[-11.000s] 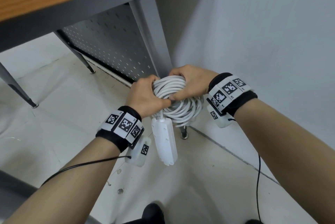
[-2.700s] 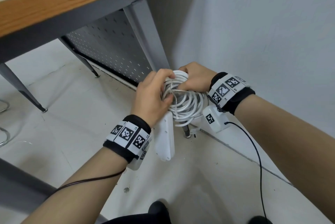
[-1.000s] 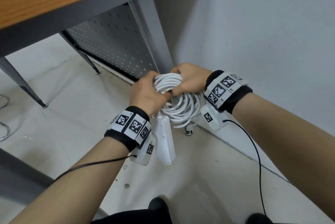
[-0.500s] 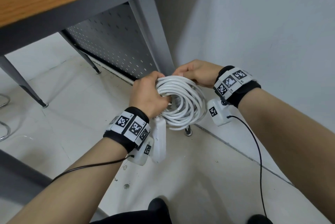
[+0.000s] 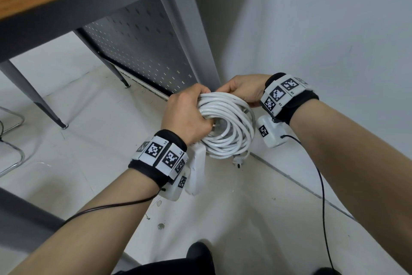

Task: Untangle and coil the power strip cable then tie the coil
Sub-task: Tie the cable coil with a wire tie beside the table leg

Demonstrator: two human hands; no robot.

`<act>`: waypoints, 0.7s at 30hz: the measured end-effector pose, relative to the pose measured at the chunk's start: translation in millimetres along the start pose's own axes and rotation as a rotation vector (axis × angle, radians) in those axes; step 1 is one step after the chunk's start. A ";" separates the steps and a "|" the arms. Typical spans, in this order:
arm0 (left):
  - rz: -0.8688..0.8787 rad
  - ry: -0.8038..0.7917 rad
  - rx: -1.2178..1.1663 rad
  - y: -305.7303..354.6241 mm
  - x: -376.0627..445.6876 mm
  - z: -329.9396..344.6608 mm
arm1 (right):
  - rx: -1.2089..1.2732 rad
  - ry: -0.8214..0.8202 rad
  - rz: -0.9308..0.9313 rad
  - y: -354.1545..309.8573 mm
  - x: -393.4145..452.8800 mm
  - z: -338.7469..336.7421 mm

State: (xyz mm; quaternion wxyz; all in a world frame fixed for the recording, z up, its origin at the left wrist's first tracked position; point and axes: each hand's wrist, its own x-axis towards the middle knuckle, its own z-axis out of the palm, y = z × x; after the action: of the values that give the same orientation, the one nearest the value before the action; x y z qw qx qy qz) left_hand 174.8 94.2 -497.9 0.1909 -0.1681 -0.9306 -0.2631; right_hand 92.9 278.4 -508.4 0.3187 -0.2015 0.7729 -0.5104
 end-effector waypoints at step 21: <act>0.093 0.077 -0.131 -3.8 0.1 0.8 | -0.148 0.081 -0.067 -12.3 -10.5 6.7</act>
State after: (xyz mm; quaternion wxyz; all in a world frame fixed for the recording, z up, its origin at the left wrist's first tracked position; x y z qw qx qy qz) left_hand 172.9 91.7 -500.1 0.2271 -0.2132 -0.8945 -0.3207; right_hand 104.9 275.7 -496.0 0.2540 -0.2294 0.8135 -0.4701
